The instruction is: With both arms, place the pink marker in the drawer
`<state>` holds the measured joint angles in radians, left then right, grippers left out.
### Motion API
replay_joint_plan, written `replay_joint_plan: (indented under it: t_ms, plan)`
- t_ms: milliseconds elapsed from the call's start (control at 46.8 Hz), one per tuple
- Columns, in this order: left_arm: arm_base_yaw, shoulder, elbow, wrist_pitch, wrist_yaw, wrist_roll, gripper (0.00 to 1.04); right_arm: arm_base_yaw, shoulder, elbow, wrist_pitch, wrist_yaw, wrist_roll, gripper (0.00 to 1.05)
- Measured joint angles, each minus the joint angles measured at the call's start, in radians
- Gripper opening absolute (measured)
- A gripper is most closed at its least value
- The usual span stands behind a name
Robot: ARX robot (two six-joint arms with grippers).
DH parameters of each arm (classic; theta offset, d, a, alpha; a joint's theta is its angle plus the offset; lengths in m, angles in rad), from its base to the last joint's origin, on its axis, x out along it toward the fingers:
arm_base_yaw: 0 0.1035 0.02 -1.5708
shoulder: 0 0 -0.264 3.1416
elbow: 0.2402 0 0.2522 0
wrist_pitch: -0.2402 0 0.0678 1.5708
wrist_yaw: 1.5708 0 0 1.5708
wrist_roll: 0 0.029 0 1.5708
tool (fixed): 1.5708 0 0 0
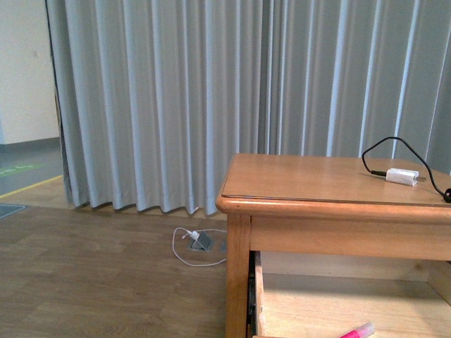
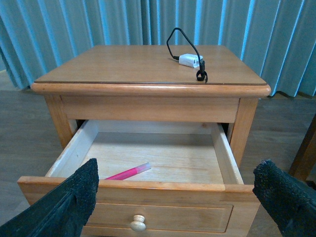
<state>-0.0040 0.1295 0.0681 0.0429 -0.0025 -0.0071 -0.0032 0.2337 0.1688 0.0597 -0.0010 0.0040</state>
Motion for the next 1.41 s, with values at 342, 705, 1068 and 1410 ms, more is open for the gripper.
replay_joint_plan:
  t_ms: [342, 705, 1068, 1410]
  plan:
    - [0.002, -0.115, -0.045, -0.045, 0.002, 0.0, 0.04, 0.0, 0.0, 0.0, 0.0, 0.0, 0.0, 0.96]
    - [0.002, -0.126, -0.045, -0.045, 0.002, 0.002, 0.07, 0.0, 0.0, -0.001, 0.0, 0.0, 0.0, 0.96]
    - [0.002, -0.126, -0.045, -0.045, 0.002, 0.002, 0.86, 0.005, 0.397, 0.128, -0.224, -0.156, 0.003, 0.96]
    - [0.002, -0.126, -0.045, -0.045, 0.002, 0.003, 0.99, 0.023, 1.04, 0.22, 0.113, -0.139, -0.004, 0.96]
